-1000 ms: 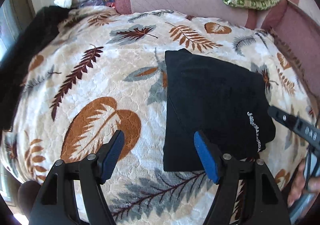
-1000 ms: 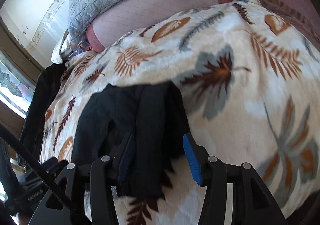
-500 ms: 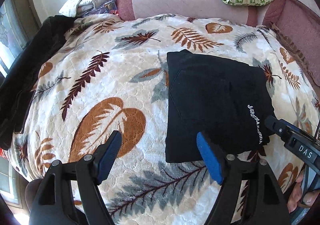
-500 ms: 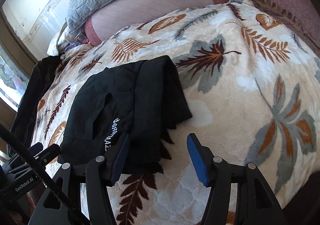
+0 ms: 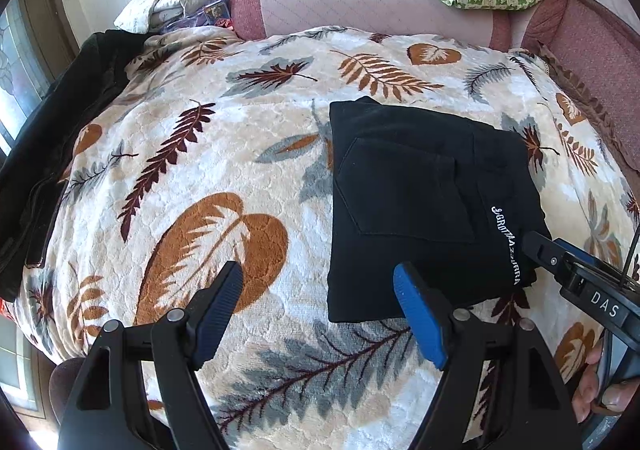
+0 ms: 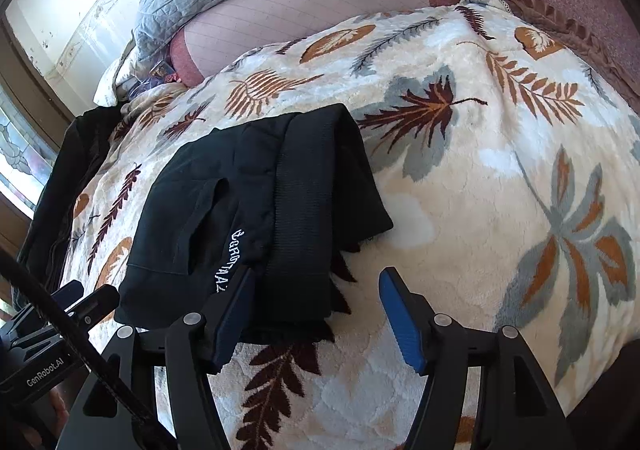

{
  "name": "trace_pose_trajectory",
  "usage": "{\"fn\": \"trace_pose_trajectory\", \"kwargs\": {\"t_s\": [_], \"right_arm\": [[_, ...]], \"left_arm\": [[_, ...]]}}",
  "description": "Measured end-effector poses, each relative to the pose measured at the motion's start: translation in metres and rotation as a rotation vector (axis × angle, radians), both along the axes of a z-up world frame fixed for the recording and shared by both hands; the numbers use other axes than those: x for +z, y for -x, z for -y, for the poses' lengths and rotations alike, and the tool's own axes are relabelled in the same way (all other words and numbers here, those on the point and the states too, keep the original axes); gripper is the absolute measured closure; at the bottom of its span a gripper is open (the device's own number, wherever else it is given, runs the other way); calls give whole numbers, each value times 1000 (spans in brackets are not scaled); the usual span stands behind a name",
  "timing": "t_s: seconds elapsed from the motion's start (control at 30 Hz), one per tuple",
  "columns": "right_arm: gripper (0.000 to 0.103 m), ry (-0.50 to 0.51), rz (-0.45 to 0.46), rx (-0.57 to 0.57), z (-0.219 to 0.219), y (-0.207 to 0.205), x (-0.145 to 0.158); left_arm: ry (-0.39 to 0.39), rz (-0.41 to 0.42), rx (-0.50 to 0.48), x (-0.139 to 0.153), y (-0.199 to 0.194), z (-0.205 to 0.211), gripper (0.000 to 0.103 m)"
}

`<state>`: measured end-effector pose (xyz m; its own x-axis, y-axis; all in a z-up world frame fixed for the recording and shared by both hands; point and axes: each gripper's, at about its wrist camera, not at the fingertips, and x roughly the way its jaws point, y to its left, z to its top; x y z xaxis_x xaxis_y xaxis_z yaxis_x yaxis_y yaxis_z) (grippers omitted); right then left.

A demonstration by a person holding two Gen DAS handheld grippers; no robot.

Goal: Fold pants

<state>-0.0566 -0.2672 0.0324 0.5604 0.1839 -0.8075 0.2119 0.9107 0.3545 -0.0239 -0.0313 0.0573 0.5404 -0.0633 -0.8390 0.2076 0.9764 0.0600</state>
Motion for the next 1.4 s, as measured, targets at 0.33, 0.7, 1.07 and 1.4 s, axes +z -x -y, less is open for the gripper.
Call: {"fn": "trace_pose_trajectory", "kwargs": {"t_s": [0.33,0.7,1.07,1.4], "right_arm": [[31,-14,0,0,3,-1,0],[28,-288,-18,-43,57,-41,-32],[25,-547,10,92,42,-77,-44],[25,-511,23,141,15,-51,-40]], "left_arm": [[191,-94,19,-3,-25,-24,26],[471,-254,-27,-44,-104,-50,26],[523,-294,-137,-56,-129,-7,16],[476,-268,-258,-63,-136,12,1]]}}
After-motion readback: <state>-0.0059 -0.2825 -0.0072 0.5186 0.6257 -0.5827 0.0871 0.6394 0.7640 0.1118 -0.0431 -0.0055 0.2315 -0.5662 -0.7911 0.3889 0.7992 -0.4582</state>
